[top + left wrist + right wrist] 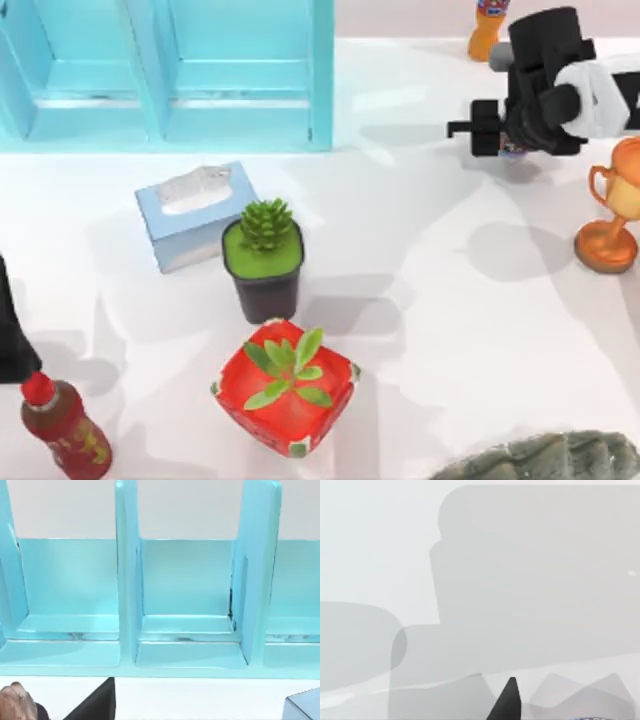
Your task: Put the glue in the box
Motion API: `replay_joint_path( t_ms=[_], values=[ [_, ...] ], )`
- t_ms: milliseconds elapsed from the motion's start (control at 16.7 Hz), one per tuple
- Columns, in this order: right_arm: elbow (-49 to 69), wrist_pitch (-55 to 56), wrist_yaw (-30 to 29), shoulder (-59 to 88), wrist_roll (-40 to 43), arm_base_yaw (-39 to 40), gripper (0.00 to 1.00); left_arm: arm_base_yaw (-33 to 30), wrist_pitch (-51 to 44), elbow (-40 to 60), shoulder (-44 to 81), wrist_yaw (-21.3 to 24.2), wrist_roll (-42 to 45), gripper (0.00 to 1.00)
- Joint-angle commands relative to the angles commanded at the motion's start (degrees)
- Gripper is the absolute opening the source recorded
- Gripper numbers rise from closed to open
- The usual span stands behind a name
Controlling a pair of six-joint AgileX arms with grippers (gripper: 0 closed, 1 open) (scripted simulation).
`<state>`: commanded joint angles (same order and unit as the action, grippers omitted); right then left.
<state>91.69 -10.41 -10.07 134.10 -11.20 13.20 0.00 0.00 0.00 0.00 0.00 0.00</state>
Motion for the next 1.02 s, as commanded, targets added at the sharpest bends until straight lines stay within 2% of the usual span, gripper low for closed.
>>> replay_joint_path(
  t_ms=[240,1020],
  values=[
    [0.1,-0.7,0.0,-0.1,-0.1,0.2,0.0,0.0,0.0,0.0,0.0,0.0,0.0,1.0],
    [7.8,-13.1,0.1,-5.2,0.0,0.2,0.0,0.0,0.0,0.0,0.0,0.0,0.0,1.0]
  ],
)
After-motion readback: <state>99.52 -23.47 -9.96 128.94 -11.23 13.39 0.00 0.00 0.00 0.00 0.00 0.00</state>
